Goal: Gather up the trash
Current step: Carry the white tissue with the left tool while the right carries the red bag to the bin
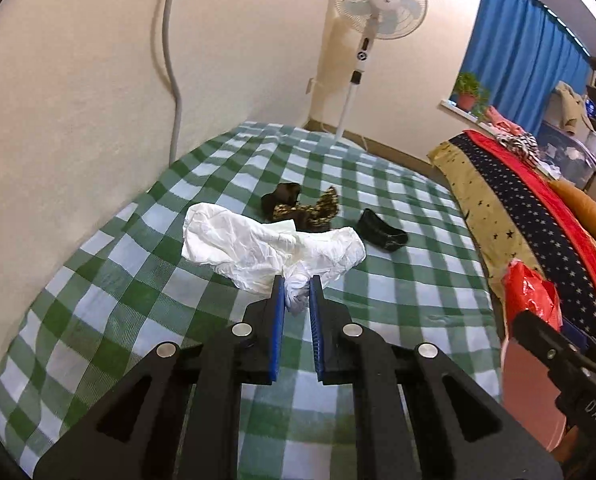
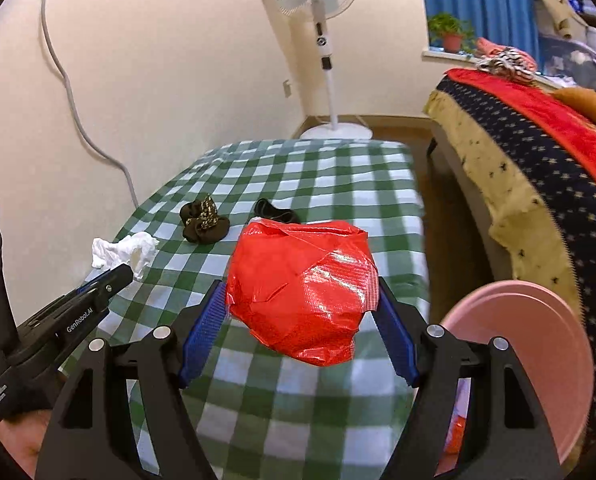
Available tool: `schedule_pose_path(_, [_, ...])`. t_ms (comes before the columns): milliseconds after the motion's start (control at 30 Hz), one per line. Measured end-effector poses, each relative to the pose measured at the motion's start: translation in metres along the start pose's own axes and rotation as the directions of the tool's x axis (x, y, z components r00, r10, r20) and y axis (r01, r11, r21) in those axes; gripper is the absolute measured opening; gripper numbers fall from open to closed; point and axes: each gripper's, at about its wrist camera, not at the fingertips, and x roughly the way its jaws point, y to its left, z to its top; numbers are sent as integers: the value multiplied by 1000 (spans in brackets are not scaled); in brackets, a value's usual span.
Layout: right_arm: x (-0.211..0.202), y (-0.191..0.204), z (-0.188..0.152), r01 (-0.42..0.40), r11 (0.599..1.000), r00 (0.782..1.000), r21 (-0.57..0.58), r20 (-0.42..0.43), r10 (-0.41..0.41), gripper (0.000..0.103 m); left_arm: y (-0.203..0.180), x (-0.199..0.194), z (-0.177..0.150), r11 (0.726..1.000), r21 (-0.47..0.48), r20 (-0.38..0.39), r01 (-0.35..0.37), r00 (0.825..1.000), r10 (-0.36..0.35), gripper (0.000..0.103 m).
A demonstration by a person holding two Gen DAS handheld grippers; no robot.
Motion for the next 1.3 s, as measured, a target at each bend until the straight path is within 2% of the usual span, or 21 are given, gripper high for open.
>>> schedule_pose_path(433, [-77,-21,-9,94,995,992,21,78,-96,72,-27,-44,-14,995,68,38,78,996,-81,12])
schedule_pose_path(1067, [-150,-66,-4,190,981,973,47,127,-195,72,-57,-78,-27,976,144,61,164,983,-174,12])
schedule_pose_path(1300, [-159,-92,-7,234,970,961,73,132,-242,72,-76,-78,-32,966,172,55,194,977,-206,12])
